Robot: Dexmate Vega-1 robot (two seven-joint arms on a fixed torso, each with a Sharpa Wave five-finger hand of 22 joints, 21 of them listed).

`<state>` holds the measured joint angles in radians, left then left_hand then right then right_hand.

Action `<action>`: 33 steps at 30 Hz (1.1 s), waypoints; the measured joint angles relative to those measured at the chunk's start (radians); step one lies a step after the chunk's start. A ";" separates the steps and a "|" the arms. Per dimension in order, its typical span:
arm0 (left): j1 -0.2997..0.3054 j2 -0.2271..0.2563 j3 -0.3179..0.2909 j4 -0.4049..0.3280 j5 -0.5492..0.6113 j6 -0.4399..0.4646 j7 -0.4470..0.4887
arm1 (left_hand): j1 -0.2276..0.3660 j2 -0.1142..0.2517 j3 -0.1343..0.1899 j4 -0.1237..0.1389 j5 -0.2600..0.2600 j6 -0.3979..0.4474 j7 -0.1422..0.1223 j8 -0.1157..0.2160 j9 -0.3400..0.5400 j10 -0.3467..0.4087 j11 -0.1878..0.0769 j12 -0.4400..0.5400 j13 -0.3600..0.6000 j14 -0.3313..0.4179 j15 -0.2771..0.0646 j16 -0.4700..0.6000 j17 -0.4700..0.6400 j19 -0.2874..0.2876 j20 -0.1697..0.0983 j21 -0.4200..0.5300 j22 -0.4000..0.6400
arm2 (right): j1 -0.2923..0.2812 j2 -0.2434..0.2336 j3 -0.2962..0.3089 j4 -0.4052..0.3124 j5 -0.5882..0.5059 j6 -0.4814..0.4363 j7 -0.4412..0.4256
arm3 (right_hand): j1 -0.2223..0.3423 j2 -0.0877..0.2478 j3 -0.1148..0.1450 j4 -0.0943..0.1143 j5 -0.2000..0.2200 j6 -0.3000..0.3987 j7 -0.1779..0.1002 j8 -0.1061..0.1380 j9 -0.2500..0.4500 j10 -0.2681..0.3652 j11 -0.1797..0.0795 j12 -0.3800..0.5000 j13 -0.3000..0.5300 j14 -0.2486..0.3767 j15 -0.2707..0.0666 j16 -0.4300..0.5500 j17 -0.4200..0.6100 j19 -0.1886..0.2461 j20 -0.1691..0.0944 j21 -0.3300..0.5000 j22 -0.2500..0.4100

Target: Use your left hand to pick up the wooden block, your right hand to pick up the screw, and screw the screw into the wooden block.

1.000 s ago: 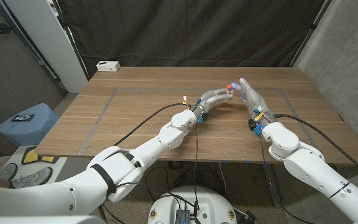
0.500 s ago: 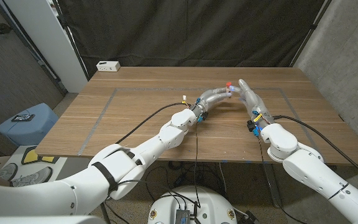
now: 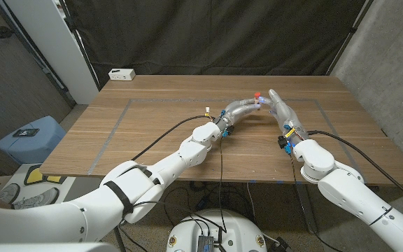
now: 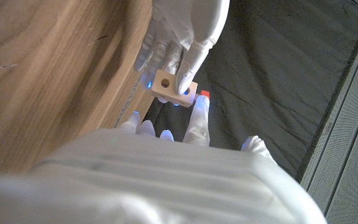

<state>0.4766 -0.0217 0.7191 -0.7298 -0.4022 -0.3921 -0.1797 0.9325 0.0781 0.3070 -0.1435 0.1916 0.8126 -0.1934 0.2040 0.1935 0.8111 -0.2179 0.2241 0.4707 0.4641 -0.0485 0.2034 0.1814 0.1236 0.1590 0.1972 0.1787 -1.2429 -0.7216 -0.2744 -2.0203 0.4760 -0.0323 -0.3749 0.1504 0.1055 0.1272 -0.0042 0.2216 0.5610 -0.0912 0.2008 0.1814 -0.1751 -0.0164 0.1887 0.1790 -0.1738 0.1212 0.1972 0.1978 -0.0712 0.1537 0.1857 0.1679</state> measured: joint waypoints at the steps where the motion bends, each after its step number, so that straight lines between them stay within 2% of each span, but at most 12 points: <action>1: -0.001 0.000 0.000 0.001 0.000 0.000 0.000 | 0.000 0.000 0.001 -0.001 0.000 0.000 0.000 0.000 0.000 0.000 0.000 0.000 0.000 0.000 0.000 0.000 0.000 0.000 0.000 0.000 0.000 | 0.000 0.000 0.000 0.000 0.000 -0.001 -0.002 | 0.000 0.000 0.000 0.000 0.000 0.000 0.000 0.000 0.000 0.000 0.000 0.000 0.000 0.000 0.000 0.000 0.000 0.002 -0.002 0.000 0.000; 14: -0.004 -0.001 -0.001 0.006 -0.002 0.007 -0.008 | 0.002 0.002 0.006 -0.003 0.000 -0.002 0.002 -0.001 0.000 -0.001 0.001 -0.003 0.000 0.000 0.000 0.000 0.000 0.000 0.000 0.000 0.000 | -0.011 -0.003 0.016 -0.011 -0.001 -0.012 -0.015 | 0.000 0.000 0.003 -0.003 0.000 0.000 0.000 -0.005 0.000 0.000 0.000 0.000 0.000 0.000 0.000 0.000 0.000 0.009 0.002 0.000 0.000; 15: -0.004 -0.001 -0.001 0.006 -0.002 0.007 -0.008 | 0.006 0.005 0.006 -0.003 0.001 -0.004 0.004 -0.001 0.000 -0.003 0.002 -0.004 0.000 0.000 0.000 0.000 0.000 0.000 0.000 0.000 0.000 | -0.022 -0.014 0.037 -0.021 -0.001 -0.012 -0.016 | 0.000 0.000 0.004 -0.004 0.000 0.000 0.000 -0.006 0.000 0.000 0.000 0.000 0.000 0.000 0.000 0.000 0.000 0.009 0.002 0.000 0.000; 17: -0.004 0.000 -0.001 0.006 -0.002 0.008 -0.008 | 0.006 0.005 0.006 -0.003 0.001 -0.004 0.004 -0.001 0.000 -0.003 0.002 -0.004 0.000 0.000 0.000 0.000 0.000 0.000 0.000 0.000 0.000 | -0.023 -0.017 0.042 -0.021 -0.001 -0.013 -0.016 | 0.000 0.000 0.004 -0.004 0.000 -0.001 0.000 -0.009 0.000 0.000 0.000 0.000 0.000 0.000 0.000 0.000 0.000 0.009 0.002 0.000 0.000; 33: -0.002 0.005 0.001 -0.008 0.001 0.018 -0.006 | 0.002 0.008 0.005 -0.003 0.001 -0.006 0.006 -0.009 0.000 -0.005 0.004 -0.010 0.000 0.000 0.000 0.000 0.002 0.000 0.000 0.000 0.000 | 0.003 -0.031 0.051 0.010 0.007 -0.018 0.021 | 0.000 0.000 0.004 -0.004 0.000 -0.060 -0.031 -0.027 0.000 0.004 0.004 0.000 0.000 0.000 0.000 0.000 0.000 0.009 0.002 0.000 0.000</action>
<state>0.4744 -0.0168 0.7204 -0.7381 -0.4009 -0.3741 -0.1854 0.9350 0.0864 0.3122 -0.1467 0.1928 0.8069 -0.1879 0.1951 0.1931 0.8059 -0.2139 0.2144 0.4707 0.4640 -0.0485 0.2035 0.1834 0.1236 0.1590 0.1972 0.1788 -1.2396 -0.7527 -0.2230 -2.0103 0.4835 -0.0503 -0.3534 0.1501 0.1053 0.1314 -0.0083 0.2216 0.5009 -0.1219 0.1738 0.1817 -0.1714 -0.0125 0.1887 0.1790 -0.1737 0.1213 0.1973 0.1977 -0.0626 0.1558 0.1857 0.1679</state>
